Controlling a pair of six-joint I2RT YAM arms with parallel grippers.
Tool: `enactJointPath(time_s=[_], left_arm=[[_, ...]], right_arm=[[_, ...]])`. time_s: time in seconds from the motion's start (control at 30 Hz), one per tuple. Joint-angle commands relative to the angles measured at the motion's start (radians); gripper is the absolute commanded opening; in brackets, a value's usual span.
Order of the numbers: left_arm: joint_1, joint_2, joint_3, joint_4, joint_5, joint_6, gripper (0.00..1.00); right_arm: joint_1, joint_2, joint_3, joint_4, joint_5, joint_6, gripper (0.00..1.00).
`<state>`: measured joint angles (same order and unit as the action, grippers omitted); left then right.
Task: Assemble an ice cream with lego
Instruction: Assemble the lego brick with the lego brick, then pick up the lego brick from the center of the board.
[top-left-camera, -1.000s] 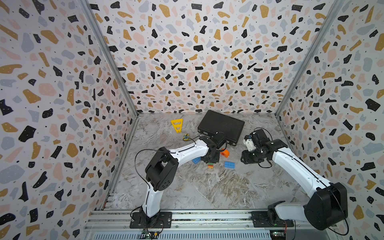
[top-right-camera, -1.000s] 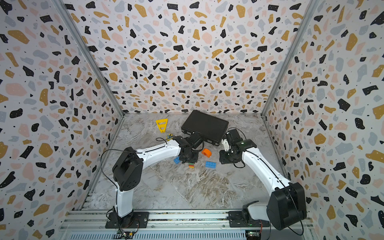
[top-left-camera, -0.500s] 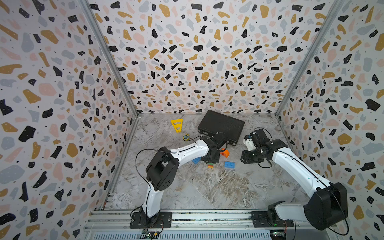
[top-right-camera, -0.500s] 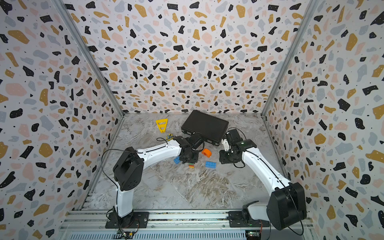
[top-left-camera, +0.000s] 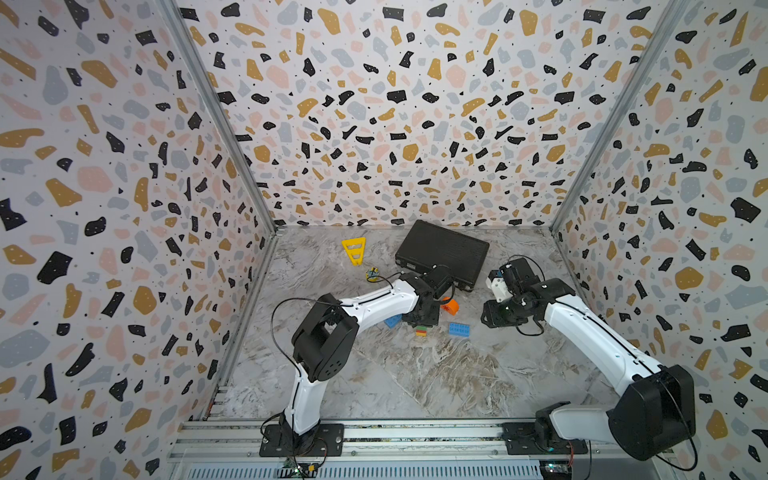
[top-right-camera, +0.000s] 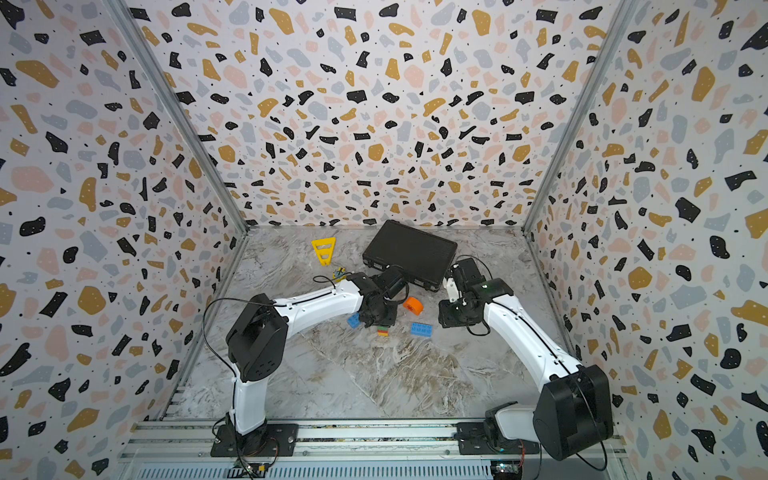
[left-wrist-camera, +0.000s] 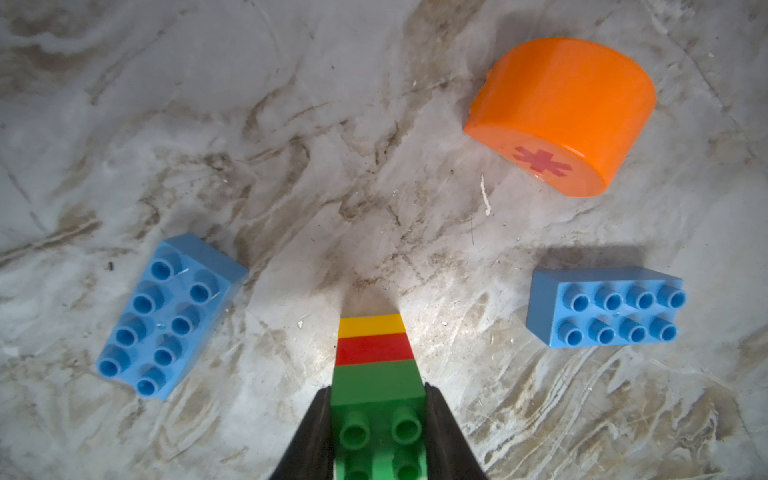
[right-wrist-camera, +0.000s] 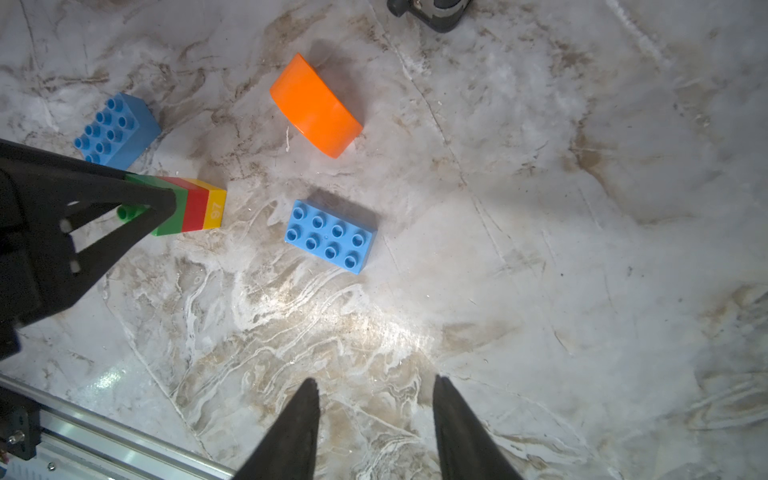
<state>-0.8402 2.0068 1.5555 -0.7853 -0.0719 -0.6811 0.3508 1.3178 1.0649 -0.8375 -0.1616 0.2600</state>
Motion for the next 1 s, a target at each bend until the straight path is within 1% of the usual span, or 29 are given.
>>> enactJointPath(time_s=[0.0, 0.17, 0.23, 0.27, 0.37, 0.47, 0.6, 0.7, 0.8, 0.97], left_arm=[[0.01, 0.103, -0.083, -0.113, -0.012, -0.012, 0.27], [0.009, 0.095, -0.063, -0.122, -0.016, -0.009, 0.31], [0.009, 0.087, -0.043, -0.132, -0.025, -0.004, 0.35], [0.009, 0.082, -0.03, -0.14, -0.03, 0.001, 0.41], [0.01, 0.06, 0.007, -0.16, -0.049, 0.014, 0.5], [0.01, 0.03, 0.039, -0.178, -0.07, 0.026, 0.56], [0.01, -0.016, 0.069, -0.193, -0.081, 0.042, 0.59], [0.01, -0.054, 0.069, -0.191, -0.066, 0.05, 0.61], [0.009, -0.098, 0.03, -0.165, -0.034, 0.051, 0.61], [0.009, -0.21, -0.083, -0.094, 0.004, 0.047, 0.62]], right_arm=[[-0.004, 0.0, 0.003, -0.013, 0.0, -0.009, 0.48], [-0.004, -0.002, 0.004, -0.013, 0.0, -0.008, 0.48], [-0.004, -0.002, 0.003, -0.013, 0.002, -0.009, 0.48], [-0.004, 0.0, 0.002, -0.015, 0.002, -0.009, 0.48], [-0.004, -0.002, 0.002, -0.015, 0.002, -0.009, 0.48], [-0.004, -0.001, 0.003, -0.014, 0.004, -0.009, 0.48], [-0.004, 0.0, 0.004, -0.014, 0.006, -0.009, 0.49], [-0.004, 0.003, 0.003, -0.015, 0.007, -0.009, 0.5], [-0.004, 0.008, 0.007, -0.017, 0.008, -0.014, 0.52], [-0.003, 0.021, 0.026, -0.042, 0.001, -0.061, 0.56]])
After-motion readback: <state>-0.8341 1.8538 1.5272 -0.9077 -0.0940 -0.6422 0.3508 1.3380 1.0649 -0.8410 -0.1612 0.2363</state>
